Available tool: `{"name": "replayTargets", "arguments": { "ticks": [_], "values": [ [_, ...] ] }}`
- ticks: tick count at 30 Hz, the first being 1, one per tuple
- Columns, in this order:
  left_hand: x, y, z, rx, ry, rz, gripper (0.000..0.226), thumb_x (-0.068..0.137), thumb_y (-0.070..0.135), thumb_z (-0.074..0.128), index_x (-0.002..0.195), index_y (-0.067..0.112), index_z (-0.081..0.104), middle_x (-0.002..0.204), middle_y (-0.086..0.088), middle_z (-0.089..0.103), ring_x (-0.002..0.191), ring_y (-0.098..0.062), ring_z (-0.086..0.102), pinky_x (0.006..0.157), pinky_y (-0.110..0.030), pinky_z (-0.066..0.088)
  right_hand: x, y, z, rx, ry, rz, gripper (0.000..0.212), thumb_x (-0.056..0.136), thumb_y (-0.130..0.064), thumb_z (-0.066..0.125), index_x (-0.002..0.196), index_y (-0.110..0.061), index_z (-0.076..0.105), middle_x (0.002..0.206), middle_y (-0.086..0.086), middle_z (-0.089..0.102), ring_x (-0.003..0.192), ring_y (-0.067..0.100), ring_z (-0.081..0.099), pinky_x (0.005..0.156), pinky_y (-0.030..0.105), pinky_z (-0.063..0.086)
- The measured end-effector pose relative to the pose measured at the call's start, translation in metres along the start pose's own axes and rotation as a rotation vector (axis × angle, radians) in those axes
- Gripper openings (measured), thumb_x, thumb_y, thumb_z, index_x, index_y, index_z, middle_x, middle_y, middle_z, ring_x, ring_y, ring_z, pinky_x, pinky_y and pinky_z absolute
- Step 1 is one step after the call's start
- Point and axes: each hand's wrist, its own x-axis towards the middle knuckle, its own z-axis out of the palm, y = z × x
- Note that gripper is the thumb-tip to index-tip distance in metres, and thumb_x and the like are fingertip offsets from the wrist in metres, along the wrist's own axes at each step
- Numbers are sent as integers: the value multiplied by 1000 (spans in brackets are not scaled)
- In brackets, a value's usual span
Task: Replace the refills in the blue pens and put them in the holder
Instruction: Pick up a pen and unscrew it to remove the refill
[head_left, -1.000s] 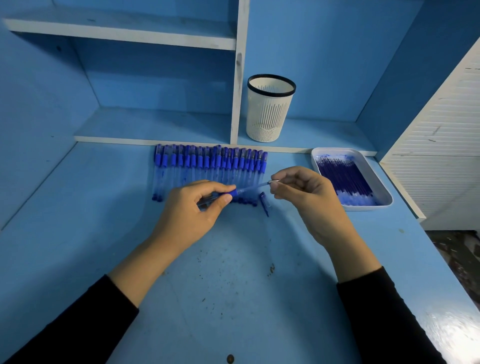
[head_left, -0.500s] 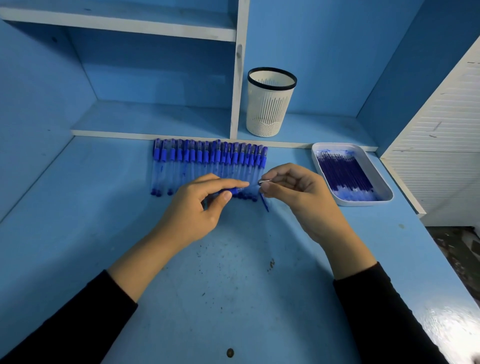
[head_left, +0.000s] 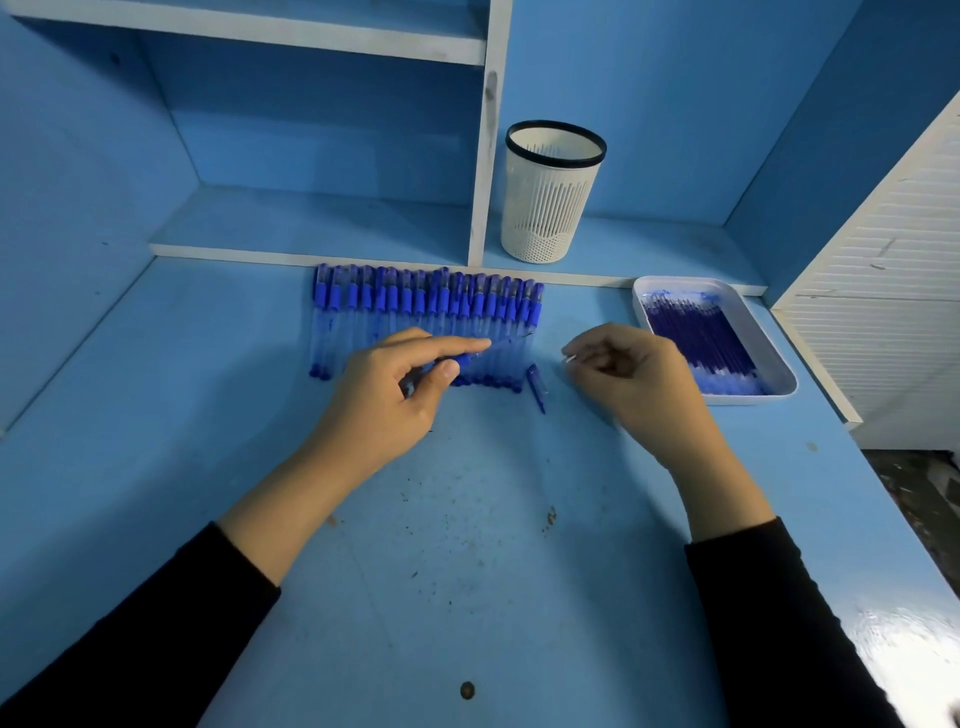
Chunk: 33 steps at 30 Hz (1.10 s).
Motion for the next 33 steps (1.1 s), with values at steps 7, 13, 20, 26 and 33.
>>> {"name": "replayTargets", "arguments": {
  "ticks": [7, 13, 20, 26, 33],
  "values": [
    [-2, 3, 4, -33, 7, 14, 33, 94, 8, 63, 119, 29, 68, 89, 6, 64, 78, -18, 57, 71, -29, 50, 0, 4, 6, -278, -81, -76, 21, 77, 5, 65, 83, -14, 71, 76, 1, 66, 66, 5, 57, 66, 6, 43],
    [-3, 3, 7, -31, 2, 18, 31, 94, 8, 64, 118, 26, 70, 88, 7, 64, 78, -17, 57, 73, -31, 50, 0, 2, 4, -245, -107, -80, 20, 76, 5, 68, 84, -13, 72, 77, 3, 67, 67, 7, 58, 67, 7, 44],
    [-2, 2, 8, -20, 5, 22, 32, 93, 8, 64, 117, 28, 70, 84, 23, 59, 77, -13, 56, 70, -18, 47, 1, 6, 4, -248, -101, -88, 16, 80, -2, 72, 85, -18, 70, 78, 0, 67, 70, 10, 60, 71, 12, 49],
    [-3, 3, 9, -13, 12, 14, 30, 93, 8, 65, 117, 26, 71, 86, 16, 62, 78, -16, 57, 71, -27, 50, 1, 5, 2, -251, -98, -54, 11, 80, -4, 73, 82, -15, 71, 70, -10, 64, 64, 0, 57, 64, 5, 43],
    [-5, 6, 11, 8, 14, 19, 29, 92, 10, 66, 116, 24, 72, 88, 17, 64, 77, -14, 59, 68, -20, 49, 3, 9, -2, -104, -94, -7, 19, 82, -2, 72, 94, -17, 73, 84, 0, 71, 75, 7, 64, 76, 12, 49]
  ]
}}
